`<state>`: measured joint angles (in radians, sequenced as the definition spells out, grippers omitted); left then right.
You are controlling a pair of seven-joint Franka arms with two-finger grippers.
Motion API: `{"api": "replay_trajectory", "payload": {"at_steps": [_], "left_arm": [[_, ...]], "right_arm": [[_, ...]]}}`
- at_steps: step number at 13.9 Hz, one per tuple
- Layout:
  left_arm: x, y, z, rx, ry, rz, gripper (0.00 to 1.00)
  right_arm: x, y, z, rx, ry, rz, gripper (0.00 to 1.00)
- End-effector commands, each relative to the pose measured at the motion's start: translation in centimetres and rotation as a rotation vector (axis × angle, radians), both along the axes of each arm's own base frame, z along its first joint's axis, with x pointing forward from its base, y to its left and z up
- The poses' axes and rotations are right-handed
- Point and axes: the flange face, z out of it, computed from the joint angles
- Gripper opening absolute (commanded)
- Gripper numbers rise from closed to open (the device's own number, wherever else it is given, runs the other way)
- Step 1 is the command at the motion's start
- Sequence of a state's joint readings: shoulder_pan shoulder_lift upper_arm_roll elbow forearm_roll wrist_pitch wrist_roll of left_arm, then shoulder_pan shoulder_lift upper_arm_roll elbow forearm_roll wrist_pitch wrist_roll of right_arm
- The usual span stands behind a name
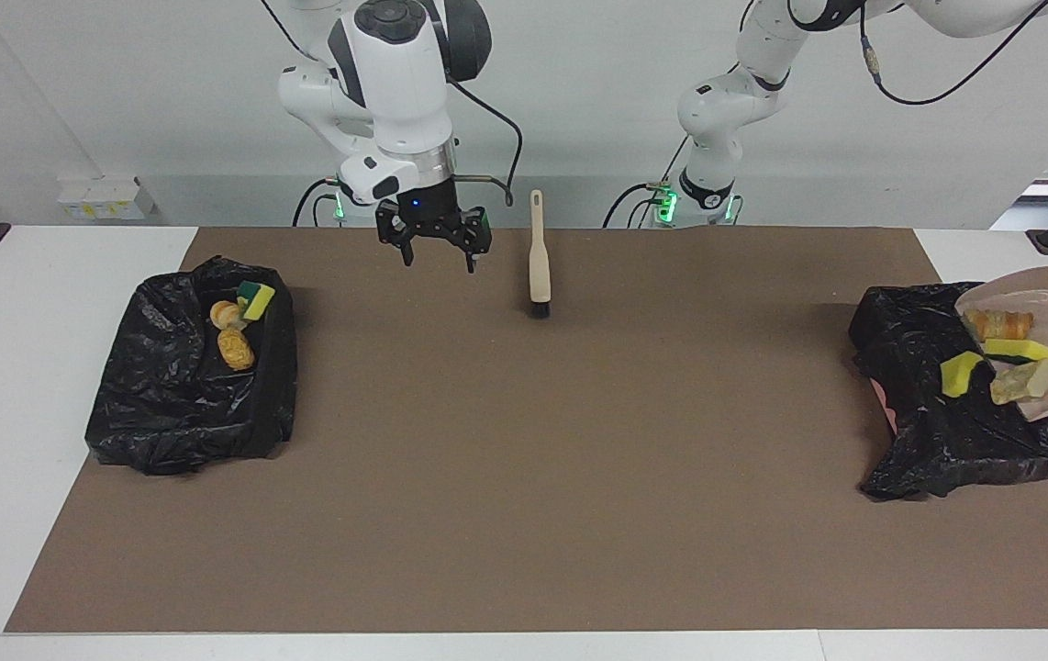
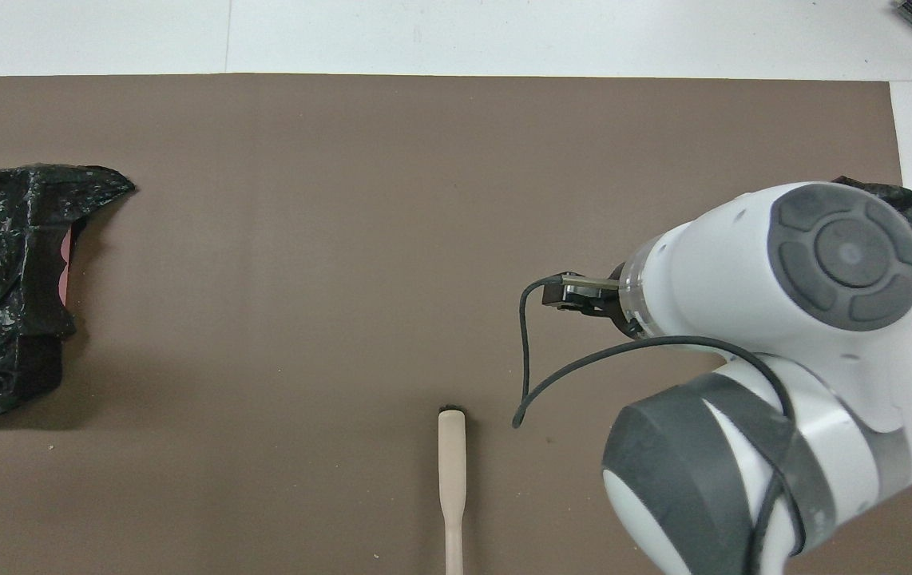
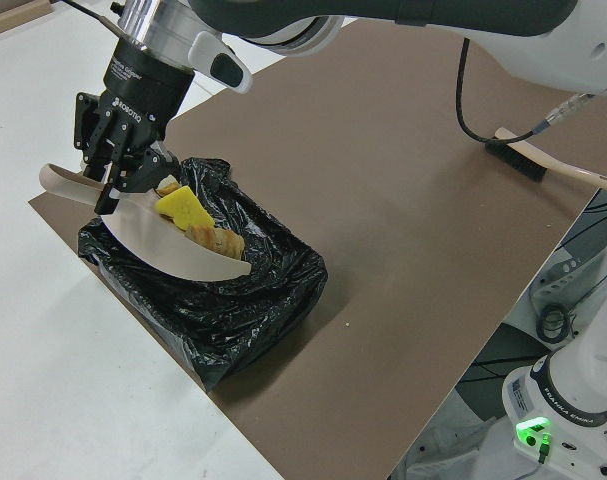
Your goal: Sweep and dump trash in bin
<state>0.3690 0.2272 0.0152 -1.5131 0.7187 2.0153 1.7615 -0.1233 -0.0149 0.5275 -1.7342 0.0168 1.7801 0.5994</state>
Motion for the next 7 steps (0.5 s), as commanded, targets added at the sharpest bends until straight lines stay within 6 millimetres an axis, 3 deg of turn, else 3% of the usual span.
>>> {"api": "replay_trajectory", "payload": {"at_steps": [1, 3, 5, 7], "left_arm": [[-1.0, -1.2, 0.4, 0.102, -0.024, -0.007, 0.0], [-0.9, -1.7, 0.9, 0.173, -0.054, 0.009, 0.0], [-0.4, -2.7, 1.3, 0.236, -0.092, 0.02, 0.0], [-0.1, -3.8, 2.4, 0.269, -0.117, 0.012, 0.0]], "right_arm": [[0.6, -0.4, 0.9, -0.013, 0.004, 0.014, 1.0], [0.9, -1.1, 1.1, -0.031, -0.008, 0.007, 1.0], [1.4, -3.5, 2.4, -0.035, -0.032, -0.025, 1.0], [1.8, -6.8, 6.1, -0.054, -0.071, -0.017, 1.0]]}}
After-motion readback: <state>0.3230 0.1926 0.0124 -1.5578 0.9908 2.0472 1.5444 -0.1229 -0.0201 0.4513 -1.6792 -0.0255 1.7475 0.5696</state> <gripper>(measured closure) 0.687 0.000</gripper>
